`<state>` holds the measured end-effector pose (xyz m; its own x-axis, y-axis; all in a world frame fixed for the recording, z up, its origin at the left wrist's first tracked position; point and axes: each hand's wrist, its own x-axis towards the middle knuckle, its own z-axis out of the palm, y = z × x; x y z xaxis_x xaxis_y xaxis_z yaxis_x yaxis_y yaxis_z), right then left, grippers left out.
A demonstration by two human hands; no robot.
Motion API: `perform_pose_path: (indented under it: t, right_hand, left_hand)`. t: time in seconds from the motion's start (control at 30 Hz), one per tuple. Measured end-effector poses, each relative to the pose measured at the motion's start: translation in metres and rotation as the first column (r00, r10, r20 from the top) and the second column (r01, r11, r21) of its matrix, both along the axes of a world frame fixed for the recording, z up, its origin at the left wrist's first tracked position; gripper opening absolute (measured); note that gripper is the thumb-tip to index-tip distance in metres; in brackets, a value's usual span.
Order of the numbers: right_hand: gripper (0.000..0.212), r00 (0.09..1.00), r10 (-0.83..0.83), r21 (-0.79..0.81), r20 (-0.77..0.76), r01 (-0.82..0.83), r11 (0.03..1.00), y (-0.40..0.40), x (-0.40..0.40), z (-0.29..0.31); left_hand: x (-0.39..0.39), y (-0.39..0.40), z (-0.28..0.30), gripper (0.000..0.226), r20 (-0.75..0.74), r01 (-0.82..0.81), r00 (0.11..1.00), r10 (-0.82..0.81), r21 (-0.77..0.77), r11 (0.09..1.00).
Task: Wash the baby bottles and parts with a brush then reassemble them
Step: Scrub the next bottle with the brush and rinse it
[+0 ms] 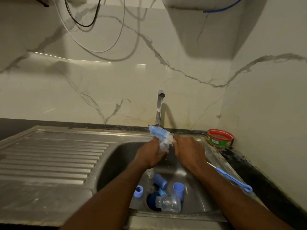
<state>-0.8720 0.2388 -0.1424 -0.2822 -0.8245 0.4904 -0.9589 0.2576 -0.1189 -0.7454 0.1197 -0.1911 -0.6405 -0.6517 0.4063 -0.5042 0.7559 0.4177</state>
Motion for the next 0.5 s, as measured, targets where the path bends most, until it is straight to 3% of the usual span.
perform_pose_path:
  t: [0.13,0.2,0.3,0.43,0.5]
  right_hand:
    - [0.025,0.998,0.035,-0.033,-0.045,-0.037,0.999,0.012,-0.008,-0.003]
    - [0.023,0.997,0.049,-0.014,-0.066,-0.050,0.999,0.017,-0.011,-0.006]
    - [0.021,0.997,0.030,-0.019,-0.077,-0.032,0.999,0.017,-0.011,-0.006]
    - [0.020,0.997,-0.003,-0.041,-0.077,0.000,0.999,0.006,-0.004,-0.005]
    - [0.023,0.997,-0.015,-0.066,-0.076,0.010,0.998,0.002,-0.004,-0.003]
  left_hand:
    - [0.009,-0.014,-0.007,0.046,-0.012,-0.209,0.978,0.210,0.043,0.977]
    - [0.012,-0.019,-0.011,0.042,0.006,-0.230,0.973,0.230,0.072,0.971]
    - [0.010,-0.019,-0.012,0.042,0.005,-0.166,0.986,0.167,0.079,0.983]
    - [0.002,-0.004,-0.005,0.043,0.042,0.074,0.996,-0.075,0.012,0.997]
    - [0.001,-0.002,-0.003,0.045,0.000,0.045,0.999,-0.045,-0.036,0.998]
